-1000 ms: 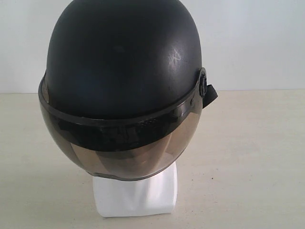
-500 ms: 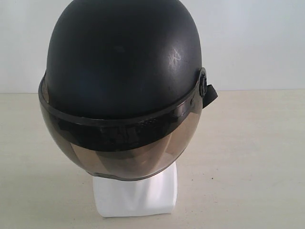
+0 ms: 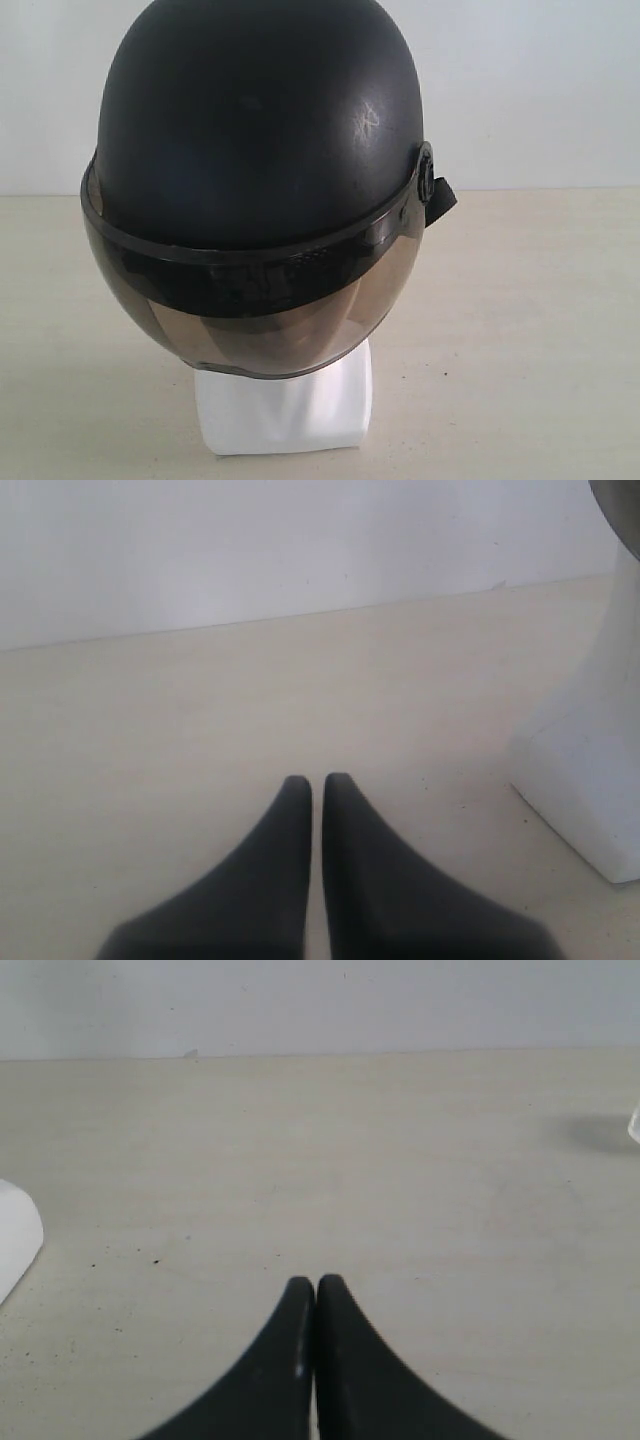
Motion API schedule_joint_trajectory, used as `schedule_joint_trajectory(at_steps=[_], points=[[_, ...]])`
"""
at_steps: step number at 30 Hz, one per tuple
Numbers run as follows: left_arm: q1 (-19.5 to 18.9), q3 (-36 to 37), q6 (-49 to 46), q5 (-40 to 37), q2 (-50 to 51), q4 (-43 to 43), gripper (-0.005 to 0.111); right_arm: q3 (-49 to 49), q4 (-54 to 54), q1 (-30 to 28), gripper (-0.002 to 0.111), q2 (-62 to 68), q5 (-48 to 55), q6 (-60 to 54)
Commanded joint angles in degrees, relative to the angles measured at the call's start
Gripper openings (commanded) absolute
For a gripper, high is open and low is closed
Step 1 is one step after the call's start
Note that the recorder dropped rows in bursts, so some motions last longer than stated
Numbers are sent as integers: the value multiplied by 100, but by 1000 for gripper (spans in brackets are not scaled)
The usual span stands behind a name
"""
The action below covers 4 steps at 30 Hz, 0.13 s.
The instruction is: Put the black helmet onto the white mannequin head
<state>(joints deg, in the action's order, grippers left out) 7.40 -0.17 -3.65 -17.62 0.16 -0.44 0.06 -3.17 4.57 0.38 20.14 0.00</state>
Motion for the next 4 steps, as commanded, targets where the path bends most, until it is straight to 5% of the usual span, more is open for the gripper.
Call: schedule_joint_trajectory(at_steps=[1, 4], points=[[-8, 17, -35, 4, -16, -69, 4, -6, 3, -37, 0, -38, -24, 0], [-8, 17, -35, 4, -16, -69, 4, -6, 3, -37, 0, -38, -24, 0]])
